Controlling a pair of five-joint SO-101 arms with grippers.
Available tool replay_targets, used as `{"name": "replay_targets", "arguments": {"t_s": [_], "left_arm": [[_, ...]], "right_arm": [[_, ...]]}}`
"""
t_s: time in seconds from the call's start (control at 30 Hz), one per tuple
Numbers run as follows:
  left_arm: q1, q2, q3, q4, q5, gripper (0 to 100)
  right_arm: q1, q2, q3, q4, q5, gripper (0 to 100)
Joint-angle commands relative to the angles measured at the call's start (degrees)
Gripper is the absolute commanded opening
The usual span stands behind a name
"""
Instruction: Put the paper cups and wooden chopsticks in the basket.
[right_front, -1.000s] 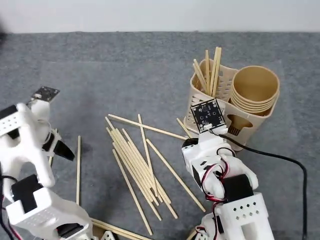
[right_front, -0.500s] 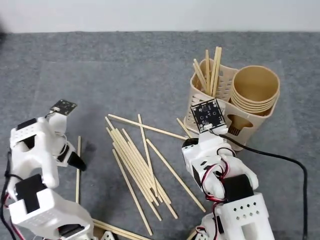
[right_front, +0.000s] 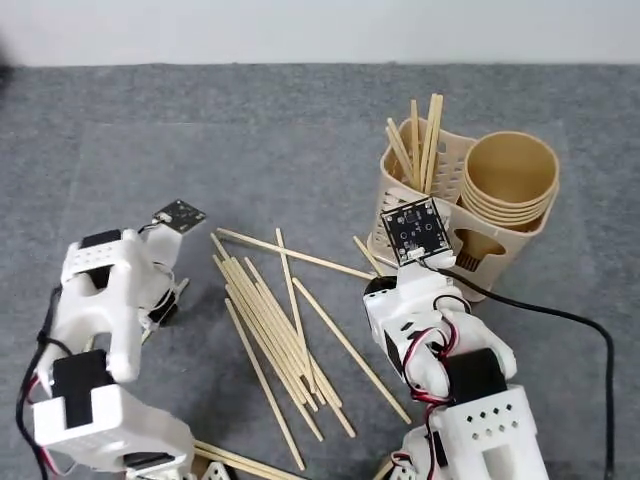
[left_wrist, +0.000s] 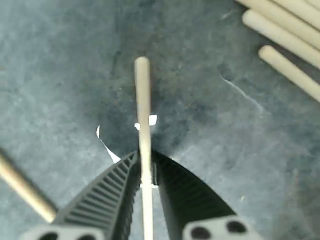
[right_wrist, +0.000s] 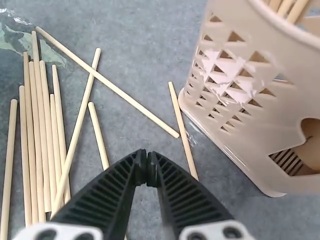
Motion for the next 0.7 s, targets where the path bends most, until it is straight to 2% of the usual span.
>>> {"name": "replay_targets", "arguments": {"t_s": [0.0,0.5,0.67], "left_arm": [[3.4,-0.3,-1.2,3.2,0.3,1],[16.3,-12.6,-25.4,20.0,17.7,1],[21.2,-17.9,-37.1,20.6,26.6,1]], "right_arm": [[0.7,-1.0,-0.4,-0.9,0.3,1.6],[0.8,-1.0,-0.4,4.5,2.5,1.5],[0.9,-1.0,-0.4,8.5,2.5,1.1]]}}
